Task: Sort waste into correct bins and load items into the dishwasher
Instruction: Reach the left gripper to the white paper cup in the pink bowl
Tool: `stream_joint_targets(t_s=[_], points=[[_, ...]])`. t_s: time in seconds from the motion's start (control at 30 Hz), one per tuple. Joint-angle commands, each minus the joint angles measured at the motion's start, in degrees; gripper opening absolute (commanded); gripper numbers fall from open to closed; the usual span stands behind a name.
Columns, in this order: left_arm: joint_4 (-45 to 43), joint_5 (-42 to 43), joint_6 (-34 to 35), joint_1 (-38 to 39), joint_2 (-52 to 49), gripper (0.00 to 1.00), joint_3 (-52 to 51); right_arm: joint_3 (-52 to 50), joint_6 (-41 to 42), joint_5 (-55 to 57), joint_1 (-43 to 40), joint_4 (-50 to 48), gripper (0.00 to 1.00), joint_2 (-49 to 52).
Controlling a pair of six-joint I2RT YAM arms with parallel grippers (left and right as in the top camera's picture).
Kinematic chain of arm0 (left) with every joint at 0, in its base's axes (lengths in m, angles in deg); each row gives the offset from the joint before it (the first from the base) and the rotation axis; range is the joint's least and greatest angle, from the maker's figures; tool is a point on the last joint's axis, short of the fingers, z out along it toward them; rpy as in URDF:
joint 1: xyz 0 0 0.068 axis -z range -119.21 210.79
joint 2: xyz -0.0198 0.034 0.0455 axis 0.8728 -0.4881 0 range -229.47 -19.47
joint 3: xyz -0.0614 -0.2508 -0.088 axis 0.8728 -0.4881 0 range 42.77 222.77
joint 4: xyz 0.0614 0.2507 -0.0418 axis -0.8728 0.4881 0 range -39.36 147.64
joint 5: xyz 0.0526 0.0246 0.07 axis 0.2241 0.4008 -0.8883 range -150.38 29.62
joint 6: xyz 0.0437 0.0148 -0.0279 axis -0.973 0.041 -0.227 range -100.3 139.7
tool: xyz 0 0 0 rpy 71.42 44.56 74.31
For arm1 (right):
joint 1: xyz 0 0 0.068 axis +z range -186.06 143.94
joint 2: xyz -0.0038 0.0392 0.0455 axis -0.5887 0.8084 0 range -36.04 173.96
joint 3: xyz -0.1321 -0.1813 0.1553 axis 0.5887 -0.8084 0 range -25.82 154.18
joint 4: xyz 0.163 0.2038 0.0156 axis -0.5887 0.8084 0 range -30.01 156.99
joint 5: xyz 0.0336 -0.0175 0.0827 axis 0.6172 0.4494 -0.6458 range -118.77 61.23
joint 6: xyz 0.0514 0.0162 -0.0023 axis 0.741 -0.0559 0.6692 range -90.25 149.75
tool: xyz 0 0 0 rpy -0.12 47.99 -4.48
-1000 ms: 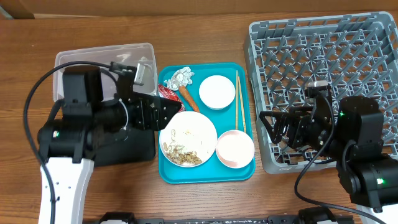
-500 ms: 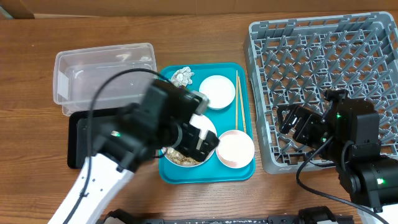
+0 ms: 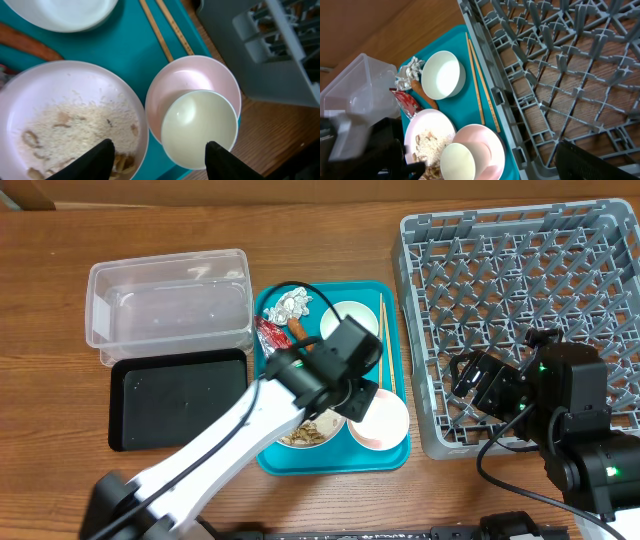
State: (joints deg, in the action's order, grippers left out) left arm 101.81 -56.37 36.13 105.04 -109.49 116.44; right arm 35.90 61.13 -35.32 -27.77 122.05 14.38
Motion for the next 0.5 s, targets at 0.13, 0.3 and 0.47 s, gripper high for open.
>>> stream_joint_targets(t_s=[0.13,0.3,0.47], points=[[-0.9,2.7,1.8,0.9,-8.3,0.44,1.0,1.7,0.2,0.9,0.2,0.1,1.0,-0.4],[-1.5,3.1,1.8,0.9,-10.4,0.39,1.0,1.7,0.2,0.9,0.2,-0.2,1.0,-0.4],[-2.5,3.5,1.8,1.1,-11.6,0.29,1.0,1.7,0.2,0.9,0.2,-0.2,1.0,-0.4]])
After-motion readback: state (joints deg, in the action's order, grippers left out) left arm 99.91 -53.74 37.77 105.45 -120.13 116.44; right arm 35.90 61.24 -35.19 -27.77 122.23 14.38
